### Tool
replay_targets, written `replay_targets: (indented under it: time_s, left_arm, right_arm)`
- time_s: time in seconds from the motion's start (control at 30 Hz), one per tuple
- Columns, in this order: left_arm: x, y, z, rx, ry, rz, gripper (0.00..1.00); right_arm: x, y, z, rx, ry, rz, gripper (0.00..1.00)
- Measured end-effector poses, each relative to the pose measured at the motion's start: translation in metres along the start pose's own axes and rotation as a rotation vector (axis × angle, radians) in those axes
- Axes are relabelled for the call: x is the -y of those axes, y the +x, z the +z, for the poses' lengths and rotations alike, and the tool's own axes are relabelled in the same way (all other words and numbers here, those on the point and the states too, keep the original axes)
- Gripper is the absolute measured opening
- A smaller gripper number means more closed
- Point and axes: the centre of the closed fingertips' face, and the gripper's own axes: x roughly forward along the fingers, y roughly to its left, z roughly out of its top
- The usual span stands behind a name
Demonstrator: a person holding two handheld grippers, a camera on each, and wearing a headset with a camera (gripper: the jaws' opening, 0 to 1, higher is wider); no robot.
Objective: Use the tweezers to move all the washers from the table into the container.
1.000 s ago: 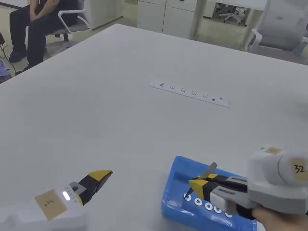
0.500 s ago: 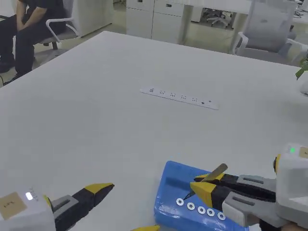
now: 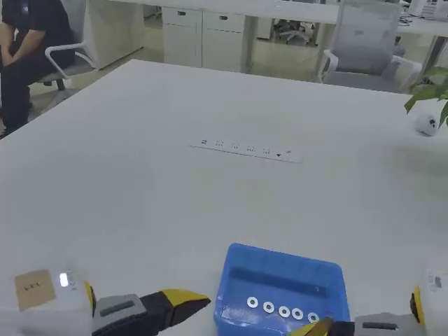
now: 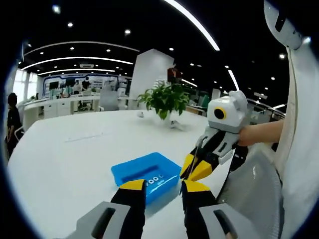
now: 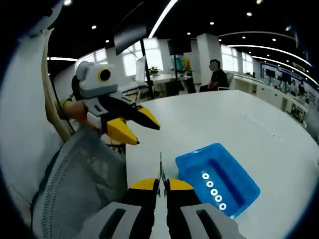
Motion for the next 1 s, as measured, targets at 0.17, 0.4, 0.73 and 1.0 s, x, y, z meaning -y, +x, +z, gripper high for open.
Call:
replay_targets:
  time_s: [0.17,0.4,0.73,1.0]
  left_arm:
    - [0.027,0.013,0.002,-0.057,0.093,-0.146,0.15]
    - [0.066,0.018,-0.002,-0.151,0.186,-0.354,0.12]
    - [0.074,0.031,-0.008,-0.237,0.241,-0.398,0.06]
    - [0.071,0.038,-0.02,-0.305,0.324,-0.387,0.0]
  right_arm:
    - [-0.016,0.004,-0.023,-0.146,-0.175,0.07,0.03]
    - [-0.023,0.006,-0.033,-0.19,-0.207,0.089,0.03]
    - [-0.028,0.008,-0.04,-0.248,-0.279,0.098,0.03]
    - [-0.023,0.006,-0.051,-0.287,-0.283,0.075,0.04]
